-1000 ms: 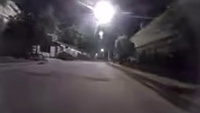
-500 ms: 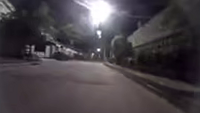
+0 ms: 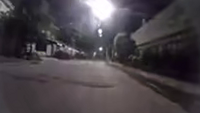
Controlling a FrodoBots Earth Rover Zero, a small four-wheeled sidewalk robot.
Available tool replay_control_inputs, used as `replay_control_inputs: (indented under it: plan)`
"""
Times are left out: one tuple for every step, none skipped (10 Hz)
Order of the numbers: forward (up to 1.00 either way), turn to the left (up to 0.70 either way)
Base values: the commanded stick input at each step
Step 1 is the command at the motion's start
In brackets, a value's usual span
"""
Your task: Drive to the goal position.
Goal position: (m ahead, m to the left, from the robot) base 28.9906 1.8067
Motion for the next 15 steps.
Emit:
replay_control_inputs:
  plan:
    - [0.70, 0.00]
    - [0.70, 0.00]
    - [0.70, 0.00]
    - [0.70, 0.00]
    - [0.70, 0.00]
    - [0.70, 0.00]
    - [0.70, 0.00]
    - [0.70, 0.00]
    - [0.70, 0.00]
    - [0.70, -0.05]
    - [0.70, -0.33]
    - [0.70, -0.35]
    - [0.70, -0.35]
    - [0.70, -0.35]
    - [0.70, -0.35]
